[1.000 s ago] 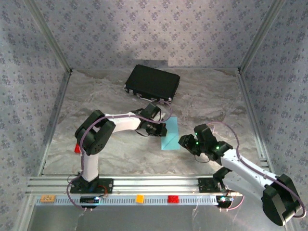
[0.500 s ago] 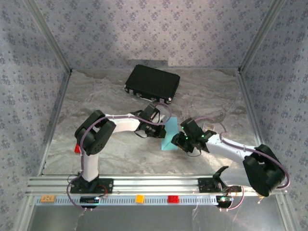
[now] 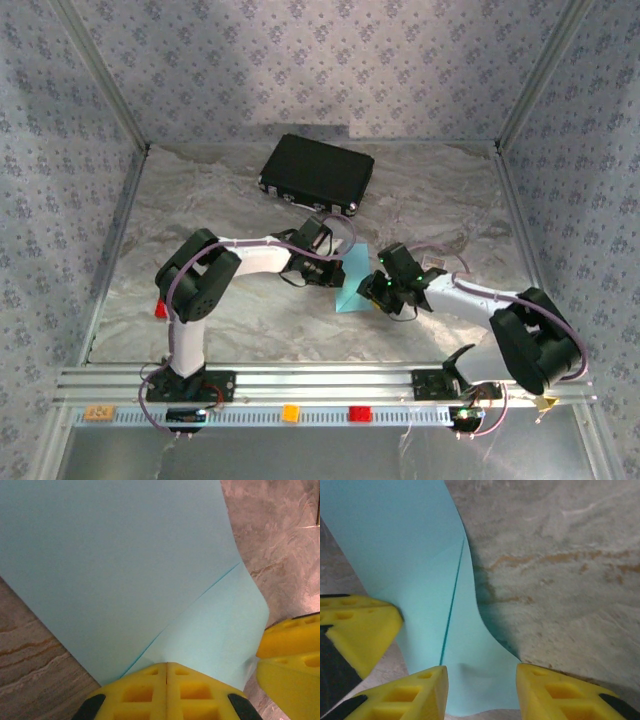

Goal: Fold a paper plane with a square sheet of paper (pick it up from the middle)
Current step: Turn over the paper at the center of the table.

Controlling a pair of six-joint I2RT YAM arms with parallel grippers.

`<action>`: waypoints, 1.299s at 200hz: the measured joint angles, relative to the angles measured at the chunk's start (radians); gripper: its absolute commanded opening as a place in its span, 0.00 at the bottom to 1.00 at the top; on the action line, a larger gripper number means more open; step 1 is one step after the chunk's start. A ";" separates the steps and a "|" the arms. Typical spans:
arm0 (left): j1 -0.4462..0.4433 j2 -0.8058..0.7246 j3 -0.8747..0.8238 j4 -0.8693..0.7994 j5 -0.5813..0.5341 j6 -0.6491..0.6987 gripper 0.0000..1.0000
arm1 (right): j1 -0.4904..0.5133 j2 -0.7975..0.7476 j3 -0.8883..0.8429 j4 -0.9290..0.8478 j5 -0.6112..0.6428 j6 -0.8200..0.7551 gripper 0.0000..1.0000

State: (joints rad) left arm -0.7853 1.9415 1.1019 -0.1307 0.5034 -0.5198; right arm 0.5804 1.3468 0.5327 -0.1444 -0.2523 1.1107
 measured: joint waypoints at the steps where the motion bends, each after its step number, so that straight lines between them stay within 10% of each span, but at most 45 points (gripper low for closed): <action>1: 0.000 0.000 0.000 0.000 0.000 0.000 0.00 | -0.002 0.002 0.000 0.003 -0.002 0.000 0.43; 260: 0.007 0.011 0.001 0.011 0.030 -0.005 0.00 | -0.184 0.084 -0.048 0.316 -0.235 -0.153 0.44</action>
State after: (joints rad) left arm -0.7784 1.9526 1.1030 -0.1192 0.5335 -0.5247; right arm 0.3965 1.4307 0.4847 0.1719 -0.4877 0.9573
